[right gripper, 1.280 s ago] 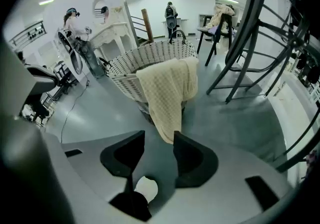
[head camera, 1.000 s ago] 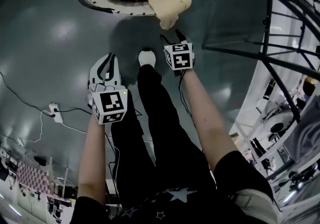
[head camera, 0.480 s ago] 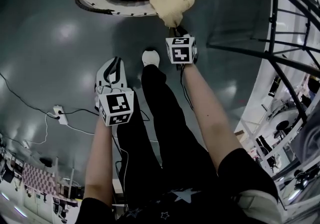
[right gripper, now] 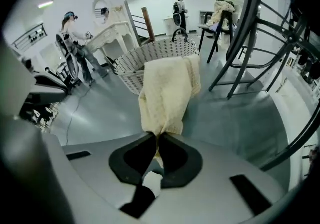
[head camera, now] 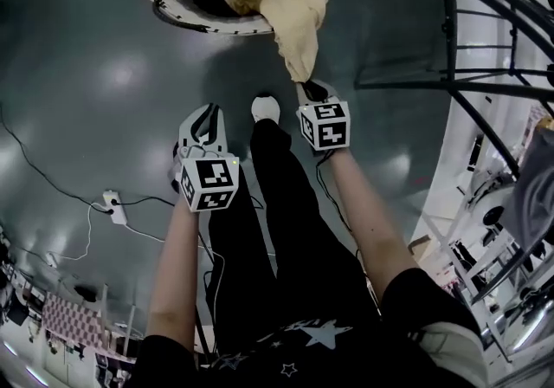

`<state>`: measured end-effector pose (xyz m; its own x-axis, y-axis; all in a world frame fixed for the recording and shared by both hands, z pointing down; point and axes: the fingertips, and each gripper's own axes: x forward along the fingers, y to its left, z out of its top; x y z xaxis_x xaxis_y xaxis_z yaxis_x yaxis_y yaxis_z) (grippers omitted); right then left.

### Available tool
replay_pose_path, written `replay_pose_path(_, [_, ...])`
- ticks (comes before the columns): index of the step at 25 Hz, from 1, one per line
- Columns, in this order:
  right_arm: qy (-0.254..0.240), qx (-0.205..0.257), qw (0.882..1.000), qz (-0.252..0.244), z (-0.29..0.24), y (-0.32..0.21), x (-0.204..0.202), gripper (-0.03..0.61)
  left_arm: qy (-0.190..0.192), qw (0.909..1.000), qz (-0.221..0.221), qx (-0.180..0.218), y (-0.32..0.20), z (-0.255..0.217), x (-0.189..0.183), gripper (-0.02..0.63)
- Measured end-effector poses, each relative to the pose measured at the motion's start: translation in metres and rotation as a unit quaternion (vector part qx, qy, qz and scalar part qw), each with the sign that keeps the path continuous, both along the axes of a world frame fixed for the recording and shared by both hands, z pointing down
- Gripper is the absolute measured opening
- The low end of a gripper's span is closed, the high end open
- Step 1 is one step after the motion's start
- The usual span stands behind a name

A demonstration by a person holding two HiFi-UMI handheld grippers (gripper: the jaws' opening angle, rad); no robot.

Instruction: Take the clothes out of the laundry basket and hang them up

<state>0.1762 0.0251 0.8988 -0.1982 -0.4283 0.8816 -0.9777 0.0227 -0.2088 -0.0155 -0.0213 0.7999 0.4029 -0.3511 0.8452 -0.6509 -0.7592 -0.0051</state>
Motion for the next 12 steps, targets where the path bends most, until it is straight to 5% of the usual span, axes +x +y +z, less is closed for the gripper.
replay_pose_path(12, [-0.056, 0.117, 0.992, 0.0, -0.155, -0.021, -0.028, 0.026, 0.006, 0.9967, 0.079, 0.015, 0.031, -0.057, -0.013, 0.038])
